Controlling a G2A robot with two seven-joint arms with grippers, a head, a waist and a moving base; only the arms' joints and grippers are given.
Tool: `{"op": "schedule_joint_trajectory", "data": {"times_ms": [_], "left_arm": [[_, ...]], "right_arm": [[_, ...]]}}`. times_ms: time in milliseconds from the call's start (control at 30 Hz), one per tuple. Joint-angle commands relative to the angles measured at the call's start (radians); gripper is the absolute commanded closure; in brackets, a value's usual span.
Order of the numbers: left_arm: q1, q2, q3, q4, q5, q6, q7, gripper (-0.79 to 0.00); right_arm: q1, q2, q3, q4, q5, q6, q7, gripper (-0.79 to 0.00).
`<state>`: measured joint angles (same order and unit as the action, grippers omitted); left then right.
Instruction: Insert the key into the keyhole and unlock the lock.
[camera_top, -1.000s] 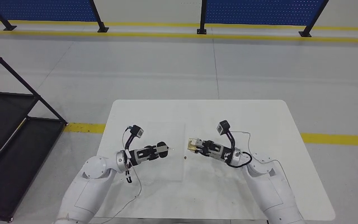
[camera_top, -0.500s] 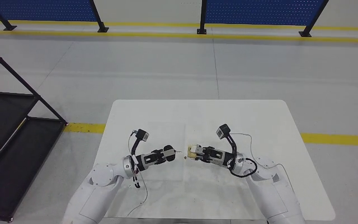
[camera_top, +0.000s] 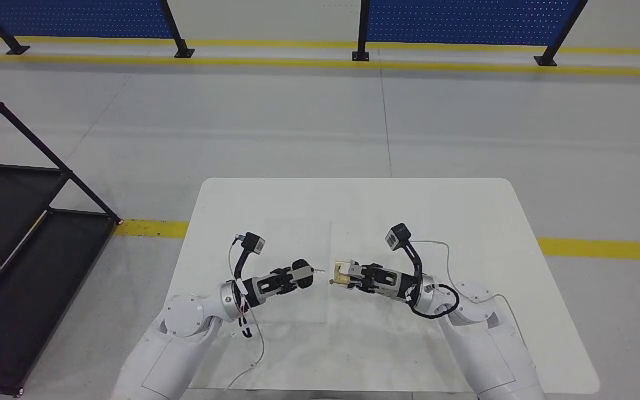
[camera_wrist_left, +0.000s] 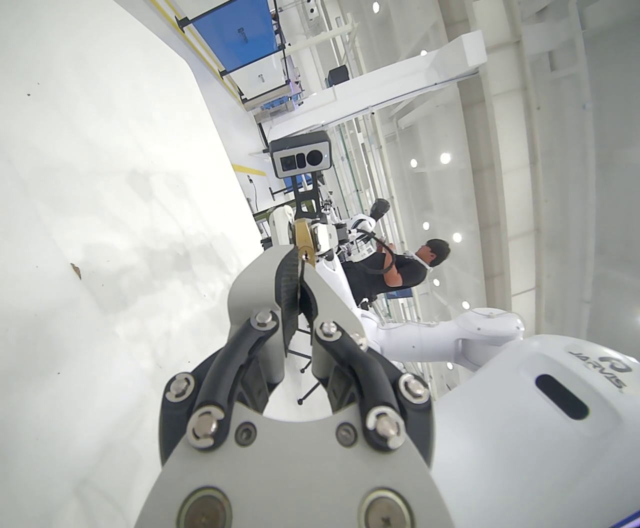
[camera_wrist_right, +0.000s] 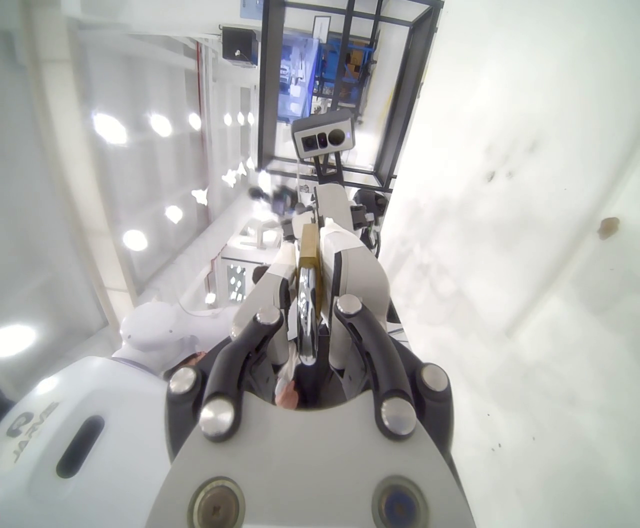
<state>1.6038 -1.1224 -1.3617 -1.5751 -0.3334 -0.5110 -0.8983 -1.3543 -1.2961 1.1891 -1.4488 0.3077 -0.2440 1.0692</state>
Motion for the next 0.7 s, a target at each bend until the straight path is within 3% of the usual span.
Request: {"op": "schedule_joint_trajectory", "data": {"times_ms": [0,267,667], "left_arm": [[0.006,-0.002,0.011,-0.005,-0.004,-0.008,0.013,0.000],[0.016,-0.003,0.030,-0.001,0.011,-0.068,0.055,0.000],[0.018,-0.001,0.044,-0.029,0.032,-0.061,0.094,0.000]], "right_arm": [[0.000,0.000,0.000,0.000,0.000,0.000,0.000,0.000],[0.000,0.000,0.000,0.000,0.000,0.000,0.000,0.000],[0.000,0.000,0.000,0.000,0.000,0.000,0.000,0.000]]}}
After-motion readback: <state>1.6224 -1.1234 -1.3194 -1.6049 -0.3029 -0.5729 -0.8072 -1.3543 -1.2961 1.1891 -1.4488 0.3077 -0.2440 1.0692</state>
